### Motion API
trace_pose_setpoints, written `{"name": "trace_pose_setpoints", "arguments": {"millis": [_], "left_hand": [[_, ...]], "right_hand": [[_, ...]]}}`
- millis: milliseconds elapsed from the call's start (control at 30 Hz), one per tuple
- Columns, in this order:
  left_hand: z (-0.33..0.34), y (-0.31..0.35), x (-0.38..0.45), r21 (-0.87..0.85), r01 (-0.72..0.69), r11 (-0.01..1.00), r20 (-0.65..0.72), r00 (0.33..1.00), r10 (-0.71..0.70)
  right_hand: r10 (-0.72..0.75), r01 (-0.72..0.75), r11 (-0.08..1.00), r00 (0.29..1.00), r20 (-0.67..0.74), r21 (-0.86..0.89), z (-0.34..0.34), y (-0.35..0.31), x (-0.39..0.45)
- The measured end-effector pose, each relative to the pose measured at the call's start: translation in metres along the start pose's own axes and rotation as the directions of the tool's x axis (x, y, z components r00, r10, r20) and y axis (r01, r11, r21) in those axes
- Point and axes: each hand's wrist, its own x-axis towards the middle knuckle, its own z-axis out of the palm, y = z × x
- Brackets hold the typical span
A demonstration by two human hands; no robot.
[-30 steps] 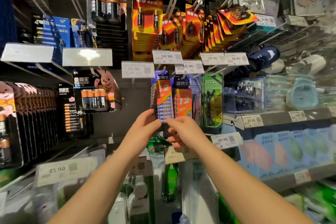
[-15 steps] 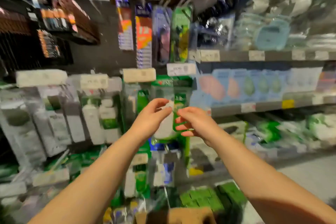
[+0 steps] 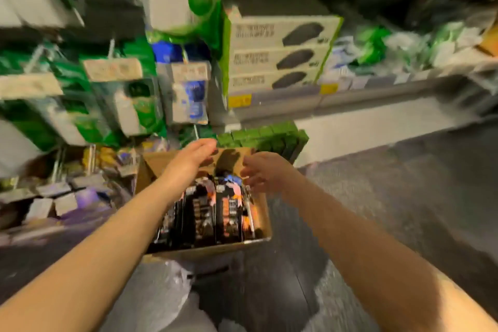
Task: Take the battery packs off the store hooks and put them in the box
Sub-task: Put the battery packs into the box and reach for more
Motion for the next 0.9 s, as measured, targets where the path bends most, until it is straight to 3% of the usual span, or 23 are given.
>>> {"name": "trace_pose_setpoints", "arguments": {"millis": [200, 367, 500, 600, 733, 900], "left_hand": [[0.024, -0.096, 0.059, -0.074, 0.252, 0.965, 0.007, 0.968, -0.253], [0.037, -0.15, 0.115, -0.132, 0.458, 0.879, 0.067, 0.889, -0.453], [0.033, -0.178, 0.15, -0.079, 0.447, 0.891, 0.005, 0.894, -0.448], [0.033, -0.194, 0.176, -0.059, 0.421, 0.905, -0.105, 0.899, -0.425], [0.038, -0.199, 0.198, -0.12, 0.444, 0.888, -0.138, 0.879, -0.457], [0.023, -0.201, 0.177, -0.182, 0.405, 0.896, -0.166, 0.885, -0.434]], "right_hand": [[0.187, -0.185, 0.982, 0.981, -0.047, 0.048, 0.007, 0.068, 0.069], [0.29, -0.283, 0.955, 0.953, -0.086, 0.084, -0.003, 0.102, 0.111], [0.278, -0.27, 0.96, 0.942, -0.189, 0.07, -0.012, 0.121, 0.14], [0.28, -0.258, 0.955, 0.947, -0.157, 0.149, -0.002, 0.13, 0.161], [0.309, -0.273, 0.931, 0.942, -0.126, 0.244, 0.02, 0.139, 0.187], [0.471, -0.367, 0.797, 0.875, -0.114, 0.479, 0.042, 0.141, 0.229]]}}
